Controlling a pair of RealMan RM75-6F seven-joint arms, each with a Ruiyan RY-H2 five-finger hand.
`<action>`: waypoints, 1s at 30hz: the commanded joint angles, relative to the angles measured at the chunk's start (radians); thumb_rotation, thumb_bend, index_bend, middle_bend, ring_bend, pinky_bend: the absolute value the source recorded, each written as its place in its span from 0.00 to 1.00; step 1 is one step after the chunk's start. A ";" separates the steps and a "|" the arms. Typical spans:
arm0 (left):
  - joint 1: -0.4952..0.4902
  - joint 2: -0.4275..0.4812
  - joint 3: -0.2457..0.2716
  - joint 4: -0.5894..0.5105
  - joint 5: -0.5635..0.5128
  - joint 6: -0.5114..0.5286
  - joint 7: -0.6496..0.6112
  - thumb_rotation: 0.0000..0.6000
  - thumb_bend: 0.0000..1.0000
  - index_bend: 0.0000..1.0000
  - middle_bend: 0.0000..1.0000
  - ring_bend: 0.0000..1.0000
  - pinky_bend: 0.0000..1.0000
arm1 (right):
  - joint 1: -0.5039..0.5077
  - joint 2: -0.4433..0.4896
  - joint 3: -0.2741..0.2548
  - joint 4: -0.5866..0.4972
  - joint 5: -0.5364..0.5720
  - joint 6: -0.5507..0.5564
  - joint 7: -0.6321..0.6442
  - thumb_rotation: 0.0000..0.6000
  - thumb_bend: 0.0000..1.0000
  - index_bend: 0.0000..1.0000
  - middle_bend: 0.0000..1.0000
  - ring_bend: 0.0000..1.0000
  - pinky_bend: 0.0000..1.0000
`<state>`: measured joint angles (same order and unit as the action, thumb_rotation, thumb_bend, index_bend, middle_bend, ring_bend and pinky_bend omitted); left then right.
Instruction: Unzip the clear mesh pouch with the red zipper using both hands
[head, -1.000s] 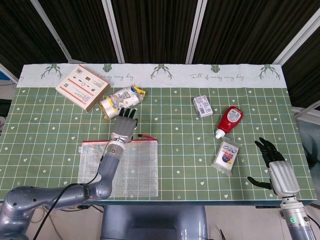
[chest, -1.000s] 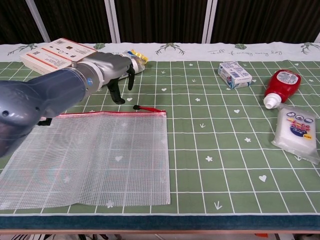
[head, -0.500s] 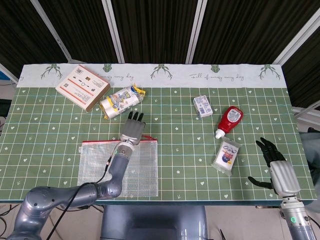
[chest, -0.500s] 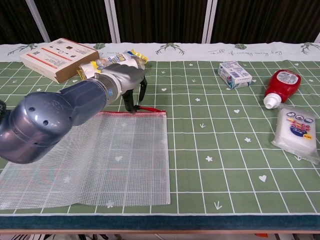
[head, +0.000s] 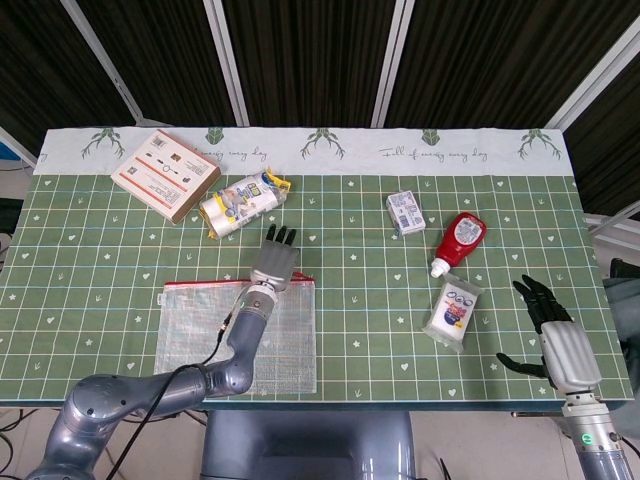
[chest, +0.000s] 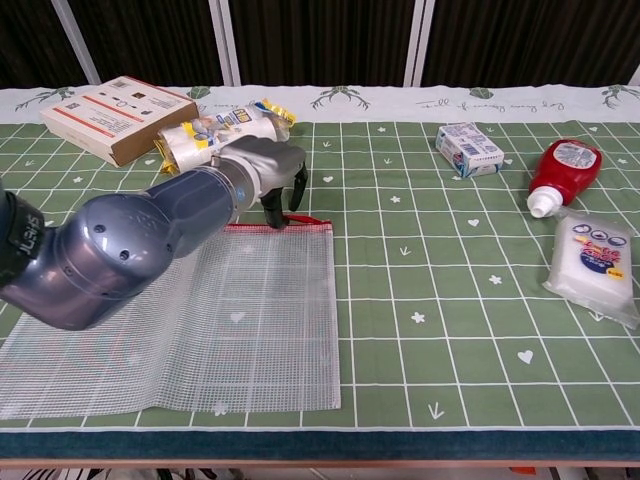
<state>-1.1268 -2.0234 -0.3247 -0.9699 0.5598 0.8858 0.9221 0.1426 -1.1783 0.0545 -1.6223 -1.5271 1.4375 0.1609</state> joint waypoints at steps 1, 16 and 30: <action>-0.004 -0.005 0.001 0.009 -0.003 -0.004 0.003 1.00 0.30 0.49 0.08 0.00 0.00 | 0.000 0.001 0.000 -0.001 0.001 -0.001 0.001 1.00 0.18 0.00 0.00 0.00 0.21; -0.016 -0.022 0.004 0.033 0.010 -0.021 -0.008 1.00 0.34 0.52 0.09 0.00 0.00 | -0.001 0.003 0.001 -0.006 0.003 -0.005 0.004 1.00 0.19 0.00 0.00 0.00 0.21; -0.009 -0.013 0.015 0.023 0.032 -0.017 -0.016 1.00 0.44 0.55 0.09 0.00 0.00 | -0.001 0.005 0.000 -0.009 0.003 -0.009 0.004 1.00 0.19 0.00 0.00 0.00 0.21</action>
<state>-1.1354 -2.0372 -0.3097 -0.9458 0.5905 0.8679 0.9065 0.1415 -1.1731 0.0545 -1.6315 -1.5245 1.4286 0.1655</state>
